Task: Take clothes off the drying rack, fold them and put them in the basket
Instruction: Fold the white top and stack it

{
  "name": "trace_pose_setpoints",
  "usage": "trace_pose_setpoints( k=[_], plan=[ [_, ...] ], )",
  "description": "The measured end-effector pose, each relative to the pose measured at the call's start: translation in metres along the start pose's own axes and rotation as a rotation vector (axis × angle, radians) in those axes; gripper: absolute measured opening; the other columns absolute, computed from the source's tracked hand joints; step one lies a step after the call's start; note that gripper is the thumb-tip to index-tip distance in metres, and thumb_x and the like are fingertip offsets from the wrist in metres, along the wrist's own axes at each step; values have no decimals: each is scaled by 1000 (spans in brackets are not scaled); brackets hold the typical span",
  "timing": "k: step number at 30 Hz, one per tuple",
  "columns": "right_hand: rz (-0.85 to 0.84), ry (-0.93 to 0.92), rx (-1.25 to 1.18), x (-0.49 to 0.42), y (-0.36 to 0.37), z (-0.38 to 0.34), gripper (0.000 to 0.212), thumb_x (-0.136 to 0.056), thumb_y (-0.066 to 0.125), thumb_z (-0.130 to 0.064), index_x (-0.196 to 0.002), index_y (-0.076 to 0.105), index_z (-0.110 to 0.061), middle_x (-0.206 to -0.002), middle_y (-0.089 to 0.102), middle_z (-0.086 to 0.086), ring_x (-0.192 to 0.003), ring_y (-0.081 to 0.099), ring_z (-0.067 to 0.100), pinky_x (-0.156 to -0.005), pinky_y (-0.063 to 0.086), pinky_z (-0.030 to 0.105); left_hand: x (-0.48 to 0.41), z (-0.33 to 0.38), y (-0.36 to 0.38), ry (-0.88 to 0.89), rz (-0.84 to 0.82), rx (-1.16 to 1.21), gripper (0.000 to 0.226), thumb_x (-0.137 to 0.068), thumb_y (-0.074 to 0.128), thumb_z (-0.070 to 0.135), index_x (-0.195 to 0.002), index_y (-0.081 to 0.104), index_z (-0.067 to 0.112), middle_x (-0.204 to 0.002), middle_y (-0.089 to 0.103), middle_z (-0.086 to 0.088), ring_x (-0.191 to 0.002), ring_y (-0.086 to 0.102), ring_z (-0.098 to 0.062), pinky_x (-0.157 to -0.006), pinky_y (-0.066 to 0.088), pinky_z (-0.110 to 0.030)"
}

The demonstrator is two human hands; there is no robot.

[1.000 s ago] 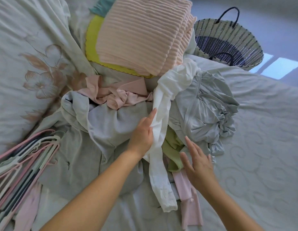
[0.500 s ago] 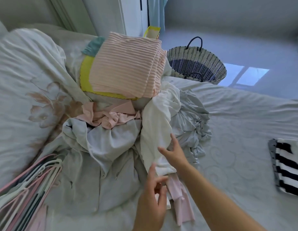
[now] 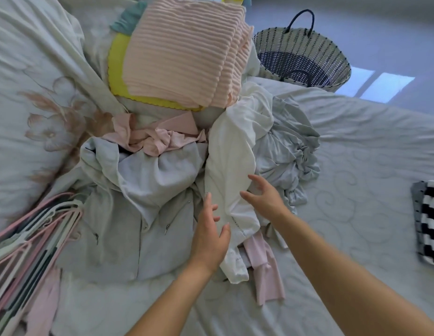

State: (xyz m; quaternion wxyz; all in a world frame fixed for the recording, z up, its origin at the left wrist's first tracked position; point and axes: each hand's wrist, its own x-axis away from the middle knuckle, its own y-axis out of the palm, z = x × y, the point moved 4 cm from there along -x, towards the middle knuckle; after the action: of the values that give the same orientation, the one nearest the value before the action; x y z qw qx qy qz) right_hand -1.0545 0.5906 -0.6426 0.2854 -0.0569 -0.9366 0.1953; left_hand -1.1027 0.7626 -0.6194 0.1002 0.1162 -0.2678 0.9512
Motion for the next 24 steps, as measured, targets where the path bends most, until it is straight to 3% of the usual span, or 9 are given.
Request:
trace_pose_setpoints(
  k=[2, 4, 7, 11, 16, 18, 20, 22, 24],
  plan=[
    [-20, -22, 31, -11, 3, -4, 42, -87, 69, -30, -127, 58, -27, -144, 40, 4, -110, 48, 12, -81, 41, 20, -18, 7, 3, -26, -10, 3, 80, -92, 57, 14, -152, 5, 25, -139, 38, 0, -111, 48, -11, -95, 47, -35],
    [-44, -18, 28, -22, 10, -9, 36, -88, 68, -29, -123, 63, -25, -151, 27, 3, -119, 48, 18, -78, 43, 16, -38, 18, 1, -27, -4, 1, 80, -92, 57, 16, -152, 4, 25, -141, 35, 2, -112, 47, -10, -95, 47, -33],
    [-6, -41, -43, -41, 14, -23, 37, -90, 66, -23, -126, 60, -28, -157, 13, 1, -136, 38, 26, -98, 47, 31, -68, 36, -7, 13, 12, -15, 81, -92, 57, 15, -152, 4, 22, -142, 36, -2, -115, 47, -13, -97, 46, -34],
    [50, -5, -121, -66, 8, -39, 47, -89, 66, -23, -133, 50, -26, -137, 42, 2, -114, 57, 27, -97, 50, 41, -96, 41, -15, 34, 28, -50, 81, -91, 59, 14, -152, 6, 16, -142, 37, -7, -115, 49, -18, -99, 45, -36],
    [242, 12, -205, -59, -9, -48, 66, -86, 71, -27, -139, 32, -18, -118, 55, 5, -104, 58, 22, -94, 50, 42, -102, 38, -18, 35, 26, -50, 79, -90, 59, 14, -152, 9, 14, -139, 38, -7, -113, 45, -16, -100, 43, -40],
    [272, -45, -129, -47, -15, -53, 66, -85, 72, -28, -139, 37, -15, -120, 55, 2, -111, 55, 19, -96, 46, 36, -99, 40, -18, 35, 21, -52, 79, -91, 59, 13, -152, 8, 14, -139, 38, -6, -113, 43, -15, -100, 43, -38],
    [304, -105, -53, -32, -28, -60, 51, -86, 71, -28, -130, 51, -12, -112, 59, -2, -105, 55, 15, -87, 43, 27, -95, 44, -19, 38, 19, -51, 78, -91, 58, 14, -152, 9, 15, -139, 37, -6, -114, 43, -15, -101, 42, -37],
    [334, -176, 1, -13, -45, -68, 34, -88, 68, -25, -120, 63, -13, -101, 66, -1, -92, 58, 13, -78, 44, 27, -88, 54, -18, 46, 22, -46, 77, -92, 58, 15, -152, 9, 16, -140, 37, -5, -116, 44, -16, -101, 43, -38],
    [352, -228, -8, 8, -61, -76, 31, -91, 64, -23, -121, 66, -16, -101, 70, -4, -92, 62, 11, -83, 48, 29, -79, 69, -18, 63, 24, -36, 77, -92, 58, 17, -152, 9, 18, -140, 37, -1, -115, 44, -12, -100, 43, -36]
  ],
)
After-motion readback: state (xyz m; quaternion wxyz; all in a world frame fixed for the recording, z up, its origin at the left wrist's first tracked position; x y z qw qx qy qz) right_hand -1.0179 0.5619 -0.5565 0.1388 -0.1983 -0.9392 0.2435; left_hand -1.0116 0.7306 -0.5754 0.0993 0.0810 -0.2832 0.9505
